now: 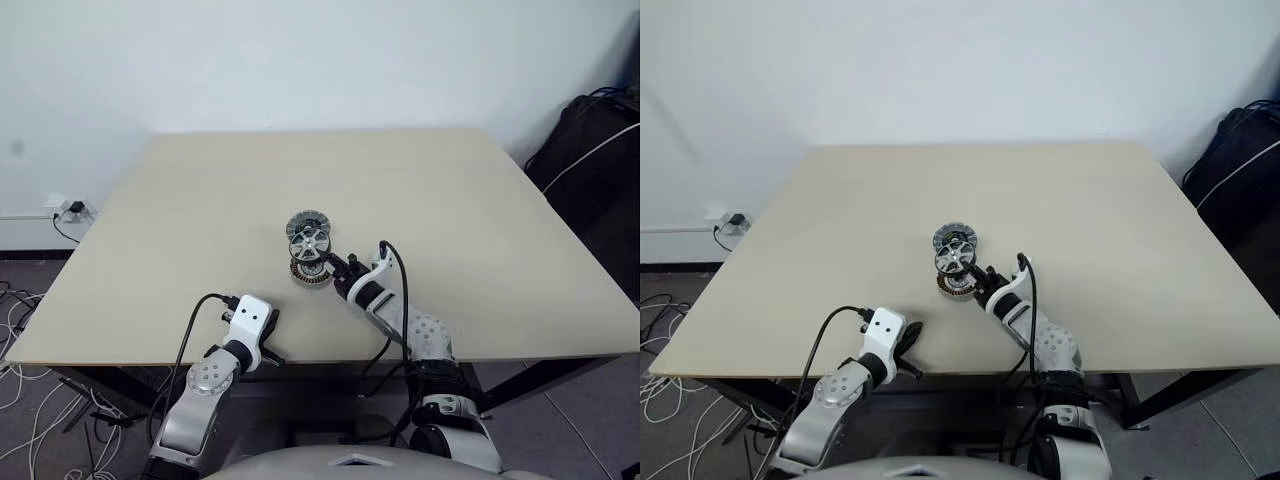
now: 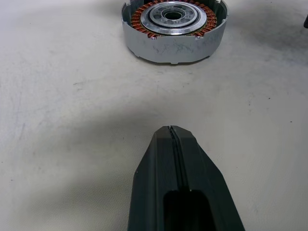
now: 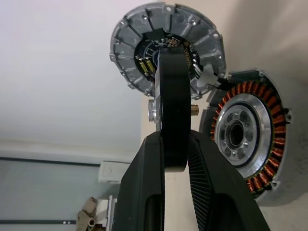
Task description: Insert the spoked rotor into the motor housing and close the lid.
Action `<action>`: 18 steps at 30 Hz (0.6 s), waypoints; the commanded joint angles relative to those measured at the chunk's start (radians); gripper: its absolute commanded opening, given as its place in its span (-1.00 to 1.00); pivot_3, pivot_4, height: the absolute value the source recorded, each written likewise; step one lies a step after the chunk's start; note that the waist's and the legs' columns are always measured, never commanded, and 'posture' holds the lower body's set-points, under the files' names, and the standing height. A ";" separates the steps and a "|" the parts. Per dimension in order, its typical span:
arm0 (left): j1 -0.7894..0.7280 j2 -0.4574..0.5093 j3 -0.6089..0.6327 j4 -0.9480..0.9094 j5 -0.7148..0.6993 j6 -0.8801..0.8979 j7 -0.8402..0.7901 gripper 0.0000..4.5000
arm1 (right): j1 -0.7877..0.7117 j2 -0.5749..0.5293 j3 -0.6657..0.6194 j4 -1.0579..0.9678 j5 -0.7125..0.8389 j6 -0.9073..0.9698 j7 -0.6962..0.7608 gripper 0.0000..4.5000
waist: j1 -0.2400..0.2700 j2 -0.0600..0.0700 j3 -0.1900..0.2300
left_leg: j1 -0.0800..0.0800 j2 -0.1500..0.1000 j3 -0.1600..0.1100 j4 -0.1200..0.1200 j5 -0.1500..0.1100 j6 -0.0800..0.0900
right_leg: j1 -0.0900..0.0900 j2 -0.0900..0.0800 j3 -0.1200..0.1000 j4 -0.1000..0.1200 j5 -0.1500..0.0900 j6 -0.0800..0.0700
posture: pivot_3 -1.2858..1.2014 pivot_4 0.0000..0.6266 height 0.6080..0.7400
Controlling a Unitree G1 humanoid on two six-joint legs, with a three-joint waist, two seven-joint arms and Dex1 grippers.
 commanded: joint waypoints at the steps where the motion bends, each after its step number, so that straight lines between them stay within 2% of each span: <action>1: -0.012 -0.004 0.006 -0.038 -0.010 -0.012 0.000 -1.00 | 0.043 0.099 0.011 -0.007 0.001 0.003 0.010 -0.83 | 0.000 0.000 0.000 | 0.000 0.000 0.000 0.000 0.000 0.000 | 0.000 0.000 0.000 0.000 0.000 0.000 | 0.03 -1.00 1.00; 18: -0.014 -0.003 0.006 -0.032 -0.008 -0.014 0.001 -1.00 | 0.061 0.099 0.000 0.022 -0.029 0.034 -0.003 -0.83 | 0.000 0.000 0.000 | 0.000 0.000 0.000 0.000 0.000 0.000 | 0.000 0.000 0.000 0.000 0.000 0.000 | 0.03 -1.00 1.00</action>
